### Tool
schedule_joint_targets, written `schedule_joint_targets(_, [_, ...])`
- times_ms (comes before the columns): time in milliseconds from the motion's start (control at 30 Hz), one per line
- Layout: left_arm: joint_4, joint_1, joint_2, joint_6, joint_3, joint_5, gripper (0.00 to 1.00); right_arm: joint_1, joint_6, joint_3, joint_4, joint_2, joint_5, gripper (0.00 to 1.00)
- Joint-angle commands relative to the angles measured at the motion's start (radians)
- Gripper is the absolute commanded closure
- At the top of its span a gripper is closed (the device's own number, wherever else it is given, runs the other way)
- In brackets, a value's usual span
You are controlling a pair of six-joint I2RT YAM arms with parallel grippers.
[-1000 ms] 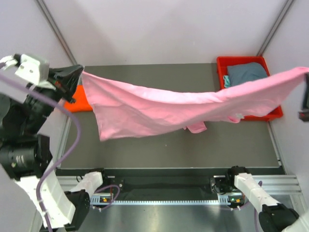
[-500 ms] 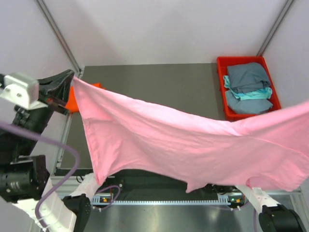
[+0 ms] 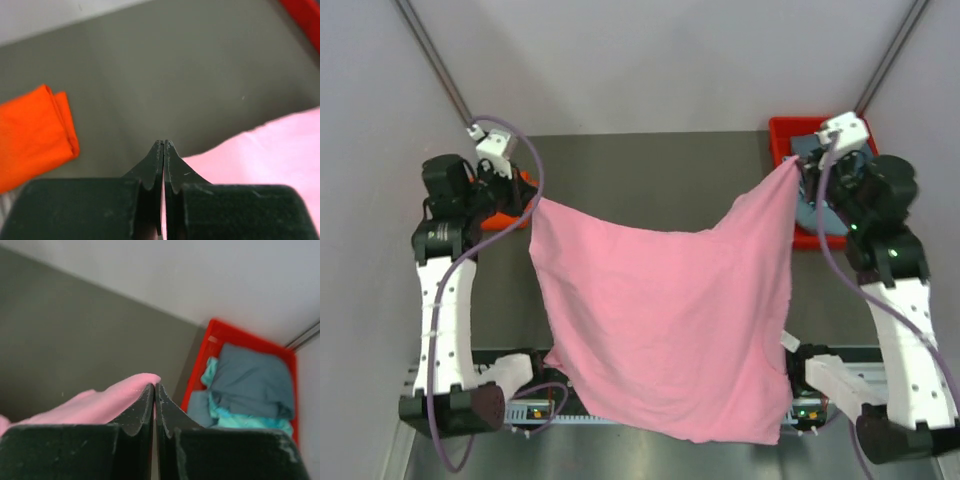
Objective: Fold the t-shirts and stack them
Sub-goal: Flatten the tshirt out
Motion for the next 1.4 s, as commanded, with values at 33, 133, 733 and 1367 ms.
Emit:
schedule_joint_targets(33, [0.196, 0.007, 0.112, 0.086, -0.137, 0.032, 1.0, -0.007, 0.005, -0.125, 0.196, 0.178, -0.039, 1.0])
schedule_joint_targets(133, [0.29, 0.004, 0.236, 0.097, -0.191, 0.037, 1.0, -0.008, -0.001, -0.118, 0.241, 0.359, -0.006, 1.0])
schedule_joint_targets(733, [0.333, -0.022, 1.008, -0.021, 0.596, -0.008, 1.0, 0.004, -0.067, 0.676, 0.379, 1.005, 0.13, 1.0])
schedule_joint_targets(1367, [0.376, -0.021, 1.084, 0.01, 0.552, -0.051, 1.0, 0.053, -0.132, 0.51, 0.407, 1.041, 0.177, 1.0])
